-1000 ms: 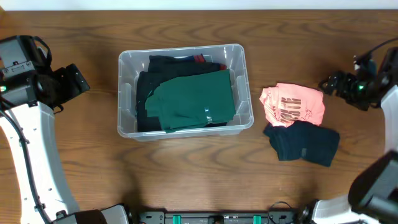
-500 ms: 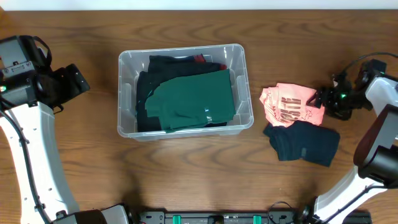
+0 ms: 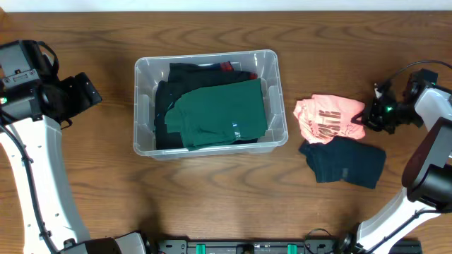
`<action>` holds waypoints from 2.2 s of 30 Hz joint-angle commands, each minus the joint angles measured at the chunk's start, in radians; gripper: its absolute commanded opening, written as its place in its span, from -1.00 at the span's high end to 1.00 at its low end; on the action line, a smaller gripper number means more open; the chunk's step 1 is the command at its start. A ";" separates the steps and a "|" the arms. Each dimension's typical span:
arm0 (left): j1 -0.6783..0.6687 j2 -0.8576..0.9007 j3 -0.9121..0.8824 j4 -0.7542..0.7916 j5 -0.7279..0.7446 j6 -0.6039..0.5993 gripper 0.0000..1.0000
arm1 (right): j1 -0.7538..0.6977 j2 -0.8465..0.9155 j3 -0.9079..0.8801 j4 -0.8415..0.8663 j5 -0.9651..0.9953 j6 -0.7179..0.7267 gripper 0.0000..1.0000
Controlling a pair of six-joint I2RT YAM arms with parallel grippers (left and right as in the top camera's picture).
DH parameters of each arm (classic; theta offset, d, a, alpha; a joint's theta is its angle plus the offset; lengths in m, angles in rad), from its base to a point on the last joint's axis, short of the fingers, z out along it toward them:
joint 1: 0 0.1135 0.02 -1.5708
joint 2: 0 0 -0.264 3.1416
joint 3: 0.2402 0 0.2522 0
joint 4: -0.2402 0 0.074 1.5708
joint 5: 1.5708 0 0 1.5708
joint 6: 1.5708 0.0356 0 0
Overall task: Pack container
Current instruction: 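Move the right gripper to the pink printed shirt and grasp it, then lift the pink shirt with the right gripper and lower it into the bin, then release the pink shirt and withdraw the right gripper to the teal garment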
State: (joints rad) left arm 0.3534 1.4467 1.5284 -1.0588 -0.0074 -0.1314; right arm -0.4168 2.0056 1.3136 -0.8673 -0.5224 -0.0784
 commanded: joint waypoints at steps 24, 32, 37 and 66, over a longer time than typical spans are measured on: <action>0.005 0.003 -0.001 -0.003 -0.008 -0.008 -0.96 | 0.479 -0.530 -0.003 0.900 -0.550 0.629 0.97; 0.005 0.003 -0.001 -0.003 -0.008 -0.008 -0.96 | 0.812 -0.377 -0.003 1.090 -0.282 0.650 0.97; 0.005 0.003 -0.001 -0.003 -0.008 -0.008 -0.96 | 0.954 -0.201 -0.003 1.284 -0.165 0.699 0.97; 0.004 0.003 -0.001 -0.003 -0.008 -0.009 -0.96 | 0.793 -0.222 -0.003 0.838 -0.187 0.503 -0.15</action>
State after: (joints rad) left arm 0.3534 1.4467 1.5284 -1.0588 -0.0074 -0.1318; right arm 0.3988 1.8668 1.3079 -0.0101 -0.6914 0.4885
